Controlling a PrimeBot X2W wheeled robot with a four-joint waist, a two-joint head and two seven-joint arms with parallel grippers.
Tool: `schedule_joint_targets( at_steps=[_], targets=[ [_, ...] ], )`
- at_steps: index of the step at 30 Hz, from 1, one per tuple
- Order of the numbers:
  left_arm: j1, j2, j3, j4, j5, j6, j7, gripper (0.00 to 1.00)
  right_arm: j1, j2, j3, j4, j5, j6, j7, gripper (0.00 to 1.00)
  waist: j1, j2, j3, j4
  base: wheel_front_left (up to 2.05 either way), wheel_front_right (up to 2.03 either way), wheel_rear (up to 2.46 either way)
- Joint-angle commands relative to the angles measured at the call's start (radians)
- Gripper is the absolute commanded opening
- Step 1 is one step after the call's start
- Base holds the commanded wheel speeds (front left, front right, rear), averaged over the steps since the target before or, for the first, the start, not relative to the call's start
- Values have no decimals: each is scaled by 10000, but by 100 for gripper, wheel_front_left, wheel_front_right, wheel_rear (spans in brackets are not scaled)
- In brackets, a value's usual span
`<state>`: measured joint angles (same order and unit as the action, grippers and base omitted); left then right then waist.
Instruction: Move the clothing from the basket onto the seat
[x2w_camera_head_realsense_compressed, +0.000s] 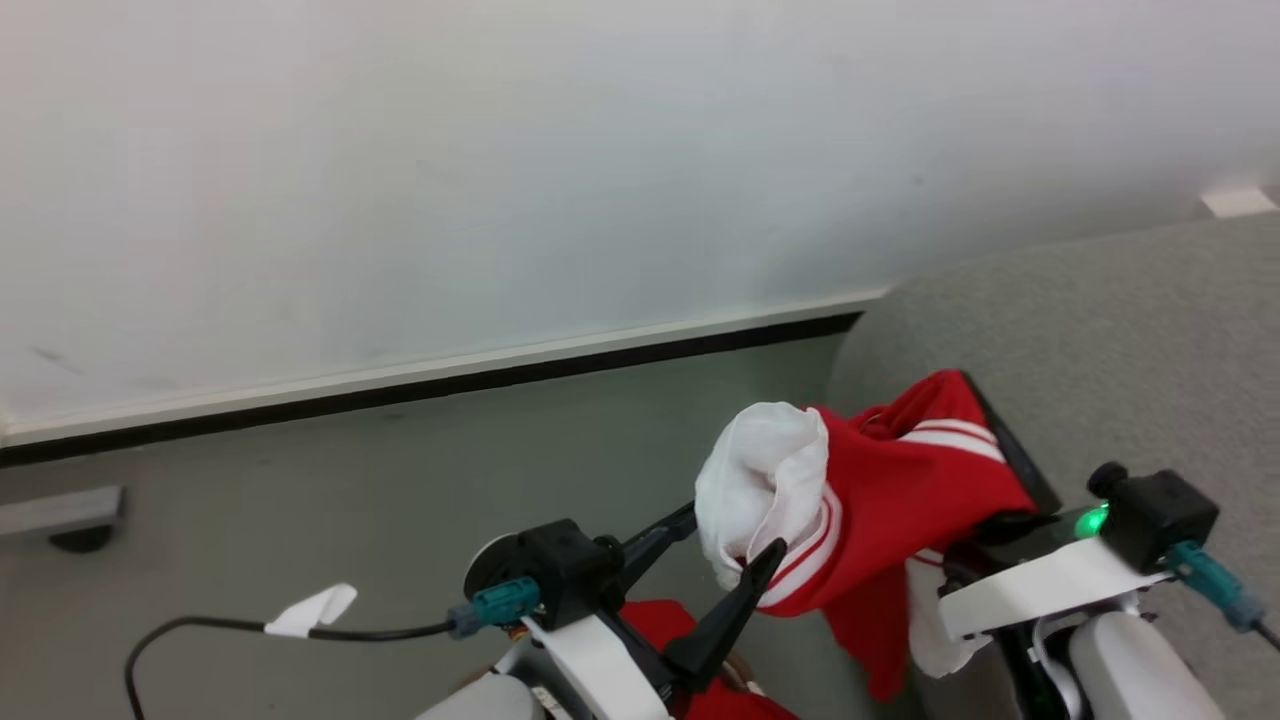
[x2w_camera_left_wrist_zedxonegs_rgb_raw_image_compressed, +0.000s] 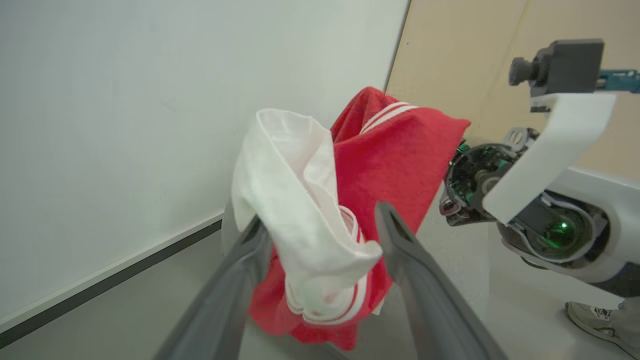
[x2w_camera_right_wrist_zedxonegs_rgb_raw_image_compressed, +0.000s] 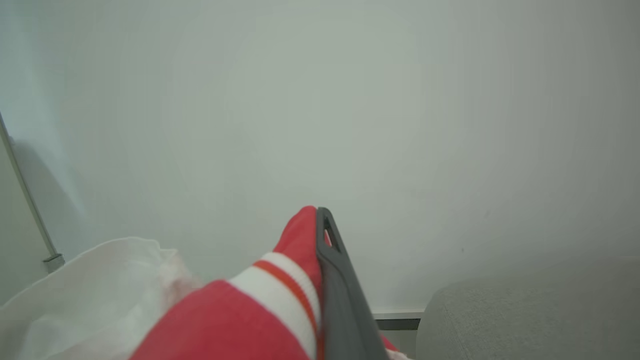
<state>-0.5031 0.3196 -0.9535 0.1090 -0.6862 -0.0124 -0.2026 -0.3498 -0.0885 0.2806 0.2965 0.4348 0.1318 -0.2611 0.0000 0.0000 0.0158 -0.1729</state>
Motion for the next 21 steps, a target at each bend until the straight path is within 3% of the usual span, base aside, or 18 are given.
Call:
schedule_joint_targets(
  at_steps=[1, 12, 21],
  targets=[
    [44, 59, 20, -42, 100, -10, -50, 100, -113, -90, -113, -118, 77, -22, -11, 0, 0, 0, 169, -500, 0, 0, 0],
    [-207, 421, -9, -307, 586, 3, -287, 100, 296, -327, -1328, -1909, -300, -22, 561, 0, 0, 0, 802, -2304, 0, 0, 0],
    [-320, 603, -18, -392, 781, 88, -300, 100, 859, -39, -1618, -2732, -495, -22, 832, 0, 0, 0, 1064, -3041, 0, 0, 0]
  ],
)
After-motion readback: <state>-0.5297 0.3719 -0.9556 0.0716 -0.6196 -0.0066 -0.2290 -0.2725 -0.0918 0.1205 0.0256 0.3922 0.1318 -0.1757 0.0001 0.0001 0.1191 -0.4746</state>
